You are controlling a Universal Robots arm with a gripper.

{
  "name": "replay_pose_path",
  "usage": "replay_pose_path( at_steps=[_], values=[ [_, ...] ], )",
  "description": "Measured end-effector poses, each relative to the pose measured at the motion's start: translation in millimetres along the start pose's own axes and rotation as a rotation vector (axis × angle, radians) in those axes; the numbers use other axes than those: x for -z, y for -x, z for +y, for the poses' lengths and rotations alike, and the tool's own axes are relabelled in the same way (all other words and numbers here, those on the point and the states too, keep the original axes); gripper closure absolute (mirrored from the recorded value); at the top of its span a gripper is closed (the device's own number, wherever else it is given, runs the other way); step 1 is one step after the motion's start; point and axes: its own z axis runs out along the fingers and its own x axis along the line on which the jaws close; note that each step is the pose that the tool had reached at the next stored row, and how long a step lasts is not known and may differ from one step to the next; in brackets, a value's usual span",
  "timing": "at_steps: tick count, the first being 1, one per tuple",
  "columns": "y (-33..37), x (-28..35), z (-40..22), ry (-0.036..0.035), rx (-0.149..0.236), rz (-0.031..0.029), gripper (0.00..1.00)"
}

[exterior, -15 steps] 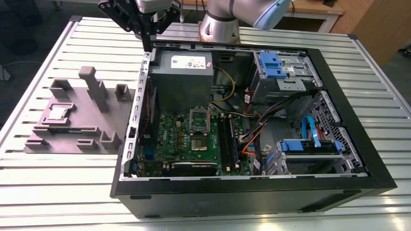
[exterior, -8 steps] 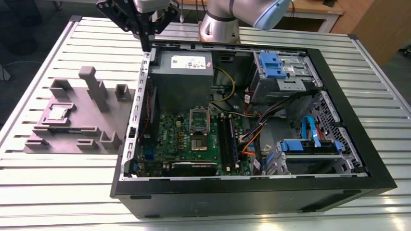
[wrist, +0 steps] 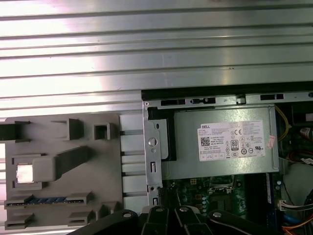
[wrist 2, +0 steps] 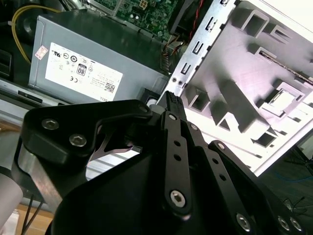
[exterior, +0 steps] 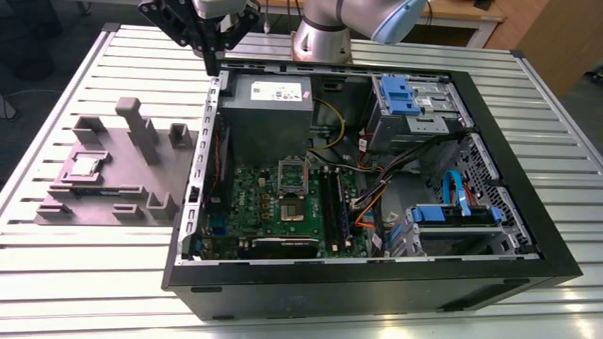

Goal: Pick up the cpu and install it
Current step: 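Reach for the cpu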

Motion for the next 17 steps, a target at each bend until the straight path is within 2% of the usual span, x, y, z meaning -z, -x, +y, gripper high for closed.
replay_pose_path(
  at_steps=[17],
  values=[
    [-4.3,0.1,-0.3,-0.0001,0.000,0.0000,0.90]
  ],
)
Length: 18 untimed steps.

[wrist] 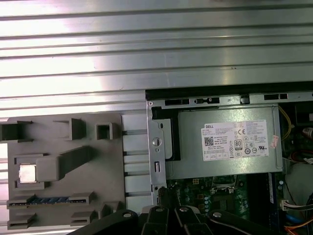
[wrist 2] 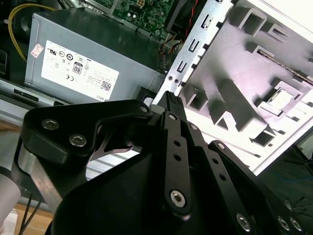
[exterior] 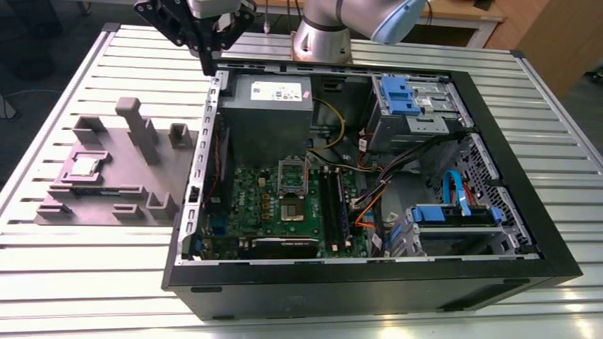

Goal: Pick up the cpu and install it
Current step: 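Reach for the cpu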

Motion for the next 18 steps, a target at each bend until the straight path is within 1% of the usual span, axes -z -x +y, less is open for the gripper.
replay_pose_path(
  at_steps=[18],
  values=[
    [-3.8,0.1,-0.3,0.0001,0.000,0.0000,0.90]
  ],
)
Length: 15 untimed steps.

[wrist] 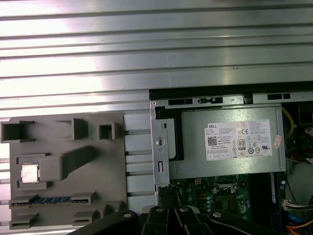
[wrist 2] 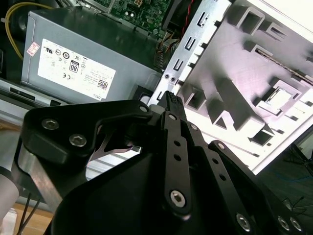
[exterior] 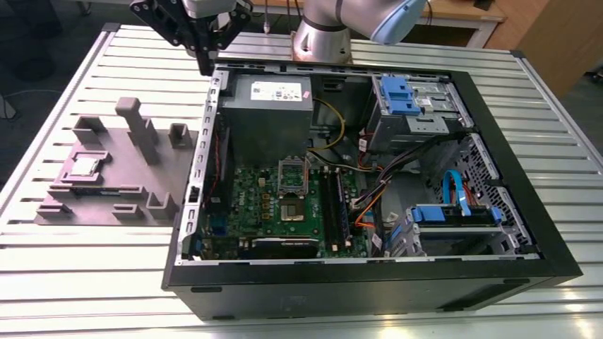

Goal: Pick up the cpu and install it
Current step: 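Reach for the cpu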

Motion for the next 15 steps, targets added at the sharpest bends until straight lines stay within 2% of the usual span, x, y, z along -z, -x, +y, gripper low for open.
replay_pose_path(
  at_steps=[15],
  values=[
    [-3.1,0.1,-0.2,0.0000,0.000,0.0000,0.90]
  ],
)
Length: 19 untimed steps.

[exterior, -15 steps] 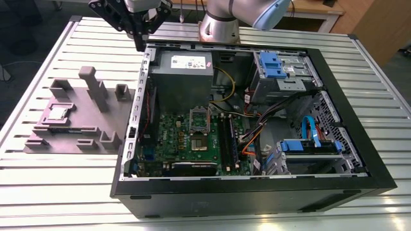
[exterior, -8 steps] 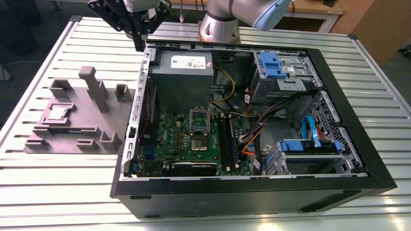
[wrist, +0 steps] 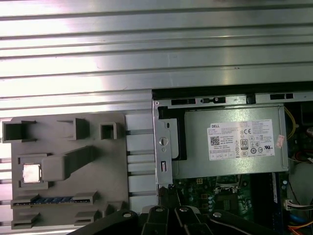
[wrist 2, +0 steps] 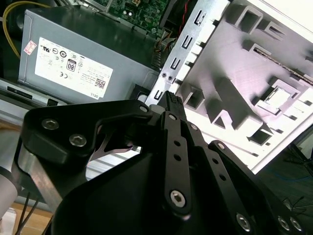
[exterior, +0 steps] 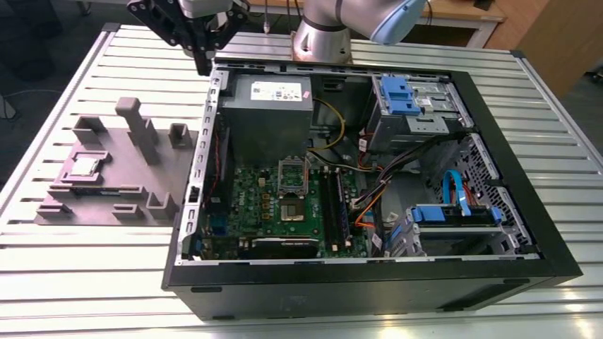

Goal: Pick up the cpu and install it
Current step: 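Reach for the cpu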

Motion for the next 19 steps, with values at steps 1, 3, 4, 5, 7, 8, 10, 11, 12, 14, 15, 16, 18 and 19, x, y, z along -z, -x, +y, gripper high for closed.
replay_pose_path(
  at_steps=[1,3,4,5,7,8,10,11,12,14,15,16,18,19],
  values=[
    [-0.2,0.0,0.0,0.0000,0.000,0.0000,0.90],
    [-0.7,0.0,0.0,0.0001,0.000,0.0000,0.90],
    [-2.2,0.1,-0.2,0.0000,0.000,0.0000,0.90],
    [-2.4,0.0,-0.2,0.0001,0.000,-0.0001,0.90],
    [-3.0,0.1,-0.2,0.0000,0.000,0.0000,0.90],
    [-3.2,0.1,-0.2,0.0000,0.000,0.0000,0.90],
    [-3.8,0.1,-0.3,0.0000,0.000,0.0000,0.90],
    [-4.1,0.1,-0.3,0.0000,0.000,0.0000,0.90],
    [-4.4,0.1,-0.3,0.0000,0.000,0.0000,0.90],
    [-4.9,0.1,-0.4,0.0000,0.000,0.0000,0.90],
    [-5.2,0.1,-0.4,0.0000,0.000,0.0000,0.90],
    [-5.5,0.1,-0.4,0.0000,0.000,0.0000,0.90],
    [-6.1,0.1,-0.4,0.0000,0.000,0.0000,0.90],
    [-6.3,0.1,-0.5,0.0001,0.000,0.0000,0.90]
  ],
)
